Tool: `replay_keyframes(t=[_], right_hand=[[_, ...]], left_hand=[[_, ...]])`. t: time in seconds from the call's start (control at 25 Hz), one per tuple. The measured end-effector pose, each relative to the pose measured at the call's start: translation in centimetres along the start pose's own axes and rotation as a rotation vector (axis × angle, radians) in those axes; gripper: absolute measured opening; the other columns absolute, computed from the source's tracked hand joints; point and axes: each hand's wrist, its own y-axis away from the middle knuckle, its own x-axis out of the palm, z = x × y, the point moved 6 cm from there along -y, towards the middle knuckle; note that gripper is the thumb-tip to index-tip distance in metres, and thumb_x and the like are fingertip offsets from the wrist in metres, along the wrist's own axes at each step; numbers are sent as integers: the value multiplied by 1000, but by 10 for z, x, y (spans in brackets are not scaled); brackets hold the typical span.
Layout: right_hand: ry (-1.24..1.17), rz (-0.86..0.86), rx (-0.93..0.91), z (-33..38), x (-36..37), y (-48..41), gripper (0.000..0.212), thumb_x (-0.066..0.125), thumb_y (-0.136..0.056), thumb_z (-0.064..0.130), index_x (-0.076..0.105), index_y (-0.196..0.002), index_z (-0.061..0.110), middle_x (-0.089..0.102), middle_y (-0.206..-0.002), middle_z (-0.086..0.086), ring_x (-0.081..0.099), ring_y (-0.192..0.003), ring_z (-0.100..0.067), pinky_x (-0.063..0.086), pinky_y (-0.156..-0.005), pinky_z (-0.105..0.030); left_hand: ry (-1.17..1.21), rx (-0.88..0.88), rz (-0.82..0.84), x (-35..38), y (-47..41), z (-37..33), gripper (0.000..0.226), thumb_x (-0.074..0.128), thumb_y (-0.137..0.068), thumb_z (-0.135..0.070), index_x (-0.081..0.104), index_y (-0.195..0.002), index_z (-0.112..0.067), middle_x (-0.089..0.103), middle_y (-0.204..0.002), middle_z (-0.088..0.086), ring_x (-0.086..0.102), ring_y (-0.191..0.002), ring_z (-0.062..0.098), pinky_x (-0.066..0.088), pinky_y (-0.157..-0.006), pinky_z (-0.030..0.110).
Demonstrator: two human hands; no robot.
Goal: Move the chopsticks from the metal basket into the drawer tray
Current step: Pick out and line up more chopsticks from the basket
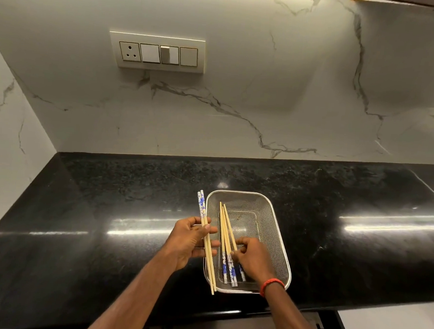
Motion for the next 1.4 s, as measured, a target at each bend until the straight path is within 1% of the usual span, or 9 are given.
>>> replay_keyframes(t=[0.16,0.32,0.48,0.68,0.88,1.04,1.2,1.28,1.4], right_hand=[[-318,-63,-4,5,-25,12,16,70,-89,12,66,-96,26,68,-92,5,68,-89,-12,52,-66,-17],[-669,-182,-97,29,-51,20,18,73,-86,5,73,-96,20,70,-97,-3,68,-93,-14,57,-76,-24],[-548,-132,-246,60,-47,22,21,68,-89,3,77,-97,21,76,-95,6,70,-91,-3,58,-81,-20],[-573,-47,-215,74,-21,15,23,61,-97,13,74,-116,20,74,-110,4,73,-95,-8,61,-82,-26],[-544,71,-250,78,-12,13,30,52,-101,12,72,-115,29,73,-111,8,73,-94,-6,59,-75,-22],[-590,65,-266,71,-11,10,35,55,-100,12,70,-120,37,73,-114,8,70,-105,-11,59,-88,-28],[-187,-96,-72,30,-17,5,32,64,-96,27,60,-127,31,68,-89,7,69,-76,-11,51,-55,-13],[17,-13,5,16,-6,4,44,68,-92,31,55,-134,24,70,-97,2,69,-83,-10,50,-62,-15],[12,36,36,9,8,3,52,72,-89,21,52,-137,19,69,-91,4,70,-85,-10,52,-68,-17]], left_hand=[[-6,-8,23,4,-1,-1,22,64,-96,-8,63,-118,-6,80,-98,12,77,-82,35,64,-63,46],[17,-39,59,12,-2,2,21,61,-99,-14,64,-118,-6,79,-94,13,76,-76,32,63,-61,47],[5,-59,120,23,-2,5,26,57,-102,-23,64,-119,-6,78,-97,16,75,-75,33,64,-63,48],[-16,-28,197,32,0,7,27,61,-98,-22,62,-118,-4,78,-100,19,75,-74,33,65,-60,47],[-22,-29,180,24,3,7,23,63,-96,-18,65,-116,-6,78,-93,14,75,-79,34,64,-62,48],[0,-32,141,18,6,8,25,66,-93,-10,64,-117,-5,78,-93,14,76,-75,32,63,-59,44],[15,-17,95,12,7,6,25,67,-91,-8,63,-116,-5,79,-92,14,76,-73,31,64,-57,42],[10,-8,66,10,7,7,25,65,-92,-7,63,-117,-6,79,-91,14,76,-72,31,64,-57,43],[-13,-10,50,10,6,10,24,65,-93,-7,64,-117,-6,79,-88,12,76,-71,30,65,-58,44]])
